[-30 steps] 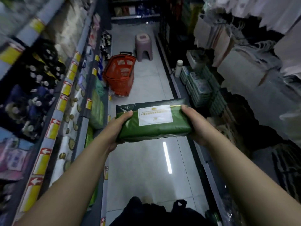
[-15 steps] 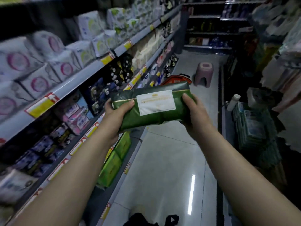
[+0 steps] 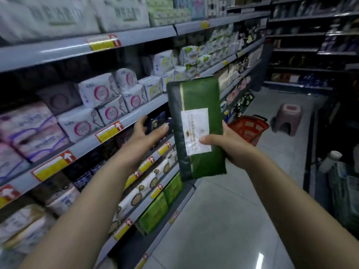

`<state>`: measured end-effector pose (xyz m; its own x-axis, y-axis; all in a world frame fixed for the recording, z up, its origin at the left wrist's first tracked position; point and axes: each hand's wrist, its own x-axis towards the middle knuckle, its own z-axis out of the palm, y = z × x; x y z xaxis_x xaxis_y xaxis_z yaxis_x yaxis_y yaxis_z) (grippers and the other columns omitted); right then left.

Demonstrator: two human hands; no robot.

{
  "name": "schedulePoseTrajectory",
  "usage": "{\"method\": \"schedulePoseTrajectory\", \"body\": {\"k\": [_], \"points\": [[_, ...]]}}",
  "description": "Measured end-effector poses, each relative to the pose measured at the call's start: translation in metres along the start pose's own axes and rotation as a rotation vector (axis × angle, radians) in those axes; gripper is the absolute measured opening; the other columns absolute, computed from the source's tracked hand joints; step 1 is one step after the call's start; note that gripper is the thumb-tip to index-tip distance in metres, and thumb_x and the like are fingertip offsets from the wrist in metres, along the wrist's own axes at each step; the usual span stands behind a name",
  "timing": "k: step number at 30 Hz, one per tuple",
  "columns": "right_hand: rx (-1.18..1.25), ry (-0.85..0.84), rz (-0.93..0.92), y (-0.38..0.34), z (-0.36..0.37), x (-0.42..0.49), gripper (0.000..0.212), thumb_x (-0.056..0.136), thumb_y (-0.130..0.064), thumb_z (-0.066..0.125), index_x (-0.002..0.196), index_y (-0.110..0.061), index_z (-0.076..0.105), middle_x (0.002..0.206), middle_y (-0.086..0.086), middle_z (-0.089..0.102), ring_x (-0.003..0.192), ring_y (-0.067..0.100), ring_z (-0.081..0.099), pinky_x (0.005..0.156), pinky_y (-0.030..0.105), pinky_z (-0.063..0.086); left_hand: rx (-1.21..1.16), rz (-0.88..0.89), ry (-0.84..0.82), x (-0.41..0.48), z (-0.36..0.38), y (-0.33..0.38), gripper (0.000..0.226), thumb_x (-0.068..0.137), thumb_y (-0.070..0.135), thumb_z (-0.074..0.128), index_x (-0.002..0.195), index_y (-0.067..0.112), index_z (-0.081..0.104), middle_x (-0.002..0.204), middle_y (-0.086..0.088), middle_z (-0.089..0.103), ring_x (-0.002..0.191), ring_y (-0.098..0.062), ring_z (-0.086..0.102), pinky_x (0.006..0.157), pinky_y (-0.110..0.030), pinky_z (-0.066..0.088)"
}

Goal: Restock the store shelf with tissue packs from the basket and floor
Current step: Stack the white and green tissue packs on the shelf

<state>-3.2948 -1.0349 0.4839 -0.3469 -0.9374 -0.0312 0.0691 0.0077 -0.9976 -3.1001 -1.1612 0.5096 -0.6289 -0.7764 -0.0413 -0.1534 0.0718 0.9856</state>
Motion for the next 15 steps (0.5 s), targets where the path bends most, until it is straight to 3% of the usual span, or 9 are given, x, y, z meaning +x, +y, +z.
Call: {"method": "schedulePoseTrajectory", "body": {"k": [2,4,7,9,11,13,15], "points": [[-0.249,-0.165,0.029,-0.030,0.010,0.005,0.083,0.071,-0.014,0.083,0.138,-0.037,0.040,0.123,-0.002,0.064,0.106,0.020,0.066,0.086,0.037,0.057,0.024,0.123,-0.013,0.000,-0.032,0.022,0.102,0.055,0.067,0.080,0.143,0.048,0.030,0.152,0.000,0.038,0.131,-0.018,0.046,0.108,-0.040,0.034],[-0.377,-0.266,0.026,-0.057,0.030,0.012,0.076,0.076,-0.016,0.079,0.138,-0.040,0.040,0.122,-0.005,0.063,0.102,0.016,0.067,0.078,0.030,0.058,-0.041,0.158,-0.019,-0.004,-0.059,0.032,0.094,0.048,0.060,0.085,0.131,0.052,0.042,0.137,0.004,0.054,0.107,-0.012,0.063,0.091,-0.037,0.049],[-0.467,-0.306,-0.017,-0.081,0.057,0.026,0.073,0.076,-0.020,0.079,0.136,-0.042,0.044,0.117,-0.005,0.066,0.094,0.017,0.070,0.074,0.032,0.059,-0.166,0.205,0.107,-0.010,-0.080,0.035,0.068,0.064,0.042,0.076,0.127,0.040,0.048,0.112,0.005,0.067,0.085,-0.013,0.069,0.075,-0.036,0.054],[-0.500,-0.253,-0.083,-0.090,0.078,0.032,0.072,0.075,-0.033,0.080,0.137,-0.038,0.045,0.121,-0.004,0.065,0.097,0.017,0.069,0.080,0.036,0.058,-0.285,0.239,0.268,-0.014,-0.089,0.036,0.043,0.076,0.033,0.068,0.118,0.028,0.057,0.095,0.004,0.072,0.078,-0.014,0.069,0.073,-0.037,0.054],[-0.555,-0.071,-0.190,-0.089,0.098,0.040,0.079,0.074,-0.052,0.075,0.143,-0.034,0.041,0.138,-0.005,0.052,0.117,0.017,0.057,0.093,0.038,0.053,-0.397,0.251,0.429,-0.019,-0.100,0.038,0.025,0.087,0.028,0.065,0.111,0.023,0.059,0.088,0.002,0.071,0.079,-0.016,0.066,0.074,-0.038,0.055],[-0.487,0.173,-0.278,-0.081,0.115,0.048,0.082,0.078,-0.058,0.068,0.147,-0.030,0.033,0.149,-0.002,0.038,0.132,0.021,0.042,0.101,0.041,0.045,-0.530,0.250,0.565,-0.026,-0.116,0.043,0.025,0.090,0.027,0.062,0.113,0.020,0.057,0.088,0.002,0.068,0.081,-0.016,0.064,0.068,-0.034,0.057],[-0.206,0.154,-0.219,-0.070,0.134,0.054,0.089,0.077,-0.059,0.069,0.149,-0.028,0.026,0.152,-0.001,0.034,0.135,0.022,0.038,0.106,0.042,0.039,-0.631,0.268,0.643,-0.034,-0.132,0.049,0.040,0.090,0.032,0.062,0.127,0.016,0.054,0.095,-0.001,0.067,0.081,-0.017,0.065,0.067,-0.033,0.058]]}}
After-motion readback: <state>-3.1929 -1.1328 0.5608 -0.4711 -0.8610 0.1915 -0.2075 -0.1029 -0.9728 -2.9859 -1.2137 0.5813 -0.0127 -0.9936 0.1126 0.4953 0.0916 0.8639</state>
